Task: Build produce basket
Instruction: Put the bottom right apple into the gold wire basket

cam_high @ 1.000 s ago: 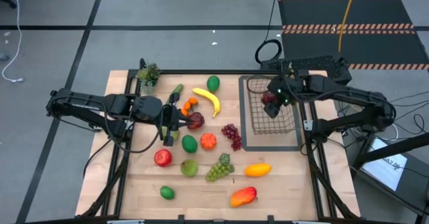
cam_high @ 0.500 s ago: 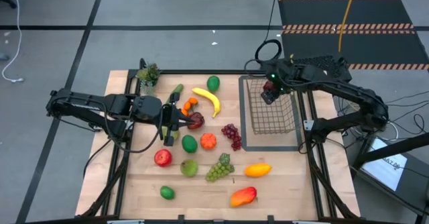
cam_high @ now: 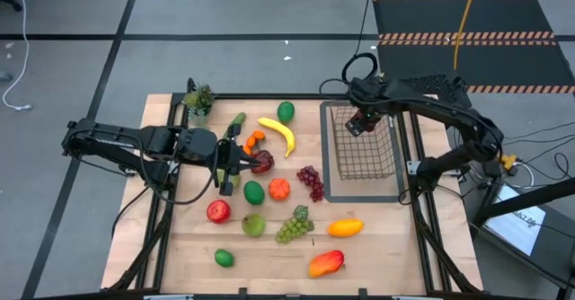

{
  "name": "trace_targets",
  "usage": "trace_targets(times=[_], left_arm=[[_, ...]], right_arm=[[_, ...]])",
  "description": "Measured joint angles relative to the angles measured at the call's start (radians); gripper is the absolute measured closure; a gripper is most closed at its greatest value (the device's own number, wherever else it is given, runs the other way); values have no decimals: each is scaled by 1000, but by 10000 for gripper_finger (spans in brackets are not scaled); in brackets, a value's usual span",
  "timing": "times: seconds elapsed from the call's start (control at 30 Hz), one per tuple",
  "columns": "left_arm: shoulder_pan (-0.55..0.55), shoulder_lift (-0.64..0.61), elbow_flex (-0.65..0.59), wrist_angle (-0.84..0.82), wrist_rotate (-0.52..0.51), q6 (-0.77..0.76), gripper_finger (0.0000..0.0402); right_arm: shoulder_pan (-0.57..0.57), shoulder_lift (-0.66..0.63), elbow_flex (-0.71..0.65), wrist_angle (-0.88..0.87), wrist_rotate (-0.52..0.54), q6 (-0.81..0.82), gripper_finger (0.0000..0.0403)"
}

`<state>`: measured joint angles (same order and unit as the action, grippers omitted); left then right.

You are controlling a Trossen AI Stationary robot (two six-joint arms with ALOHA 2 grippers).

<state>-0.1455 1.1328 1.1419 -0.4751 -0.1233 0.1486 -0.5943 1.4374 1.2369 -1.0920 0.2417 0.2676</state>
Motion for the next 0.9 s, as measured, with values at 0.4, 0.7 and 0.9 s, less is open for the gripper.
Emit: trace_targets(times=[0.4,0.7,0.9], left_arm=[[0,0,0,-4,0,0,371],[0,0,0,-9,0,4,371],[0,0,0,-8,0,5,371]], right_arm=[[-16,65,0,-4,46,-11,113],[-20,65,-7,-11,50,-17,113],[-20,66,-77,33,51,-2,113]])
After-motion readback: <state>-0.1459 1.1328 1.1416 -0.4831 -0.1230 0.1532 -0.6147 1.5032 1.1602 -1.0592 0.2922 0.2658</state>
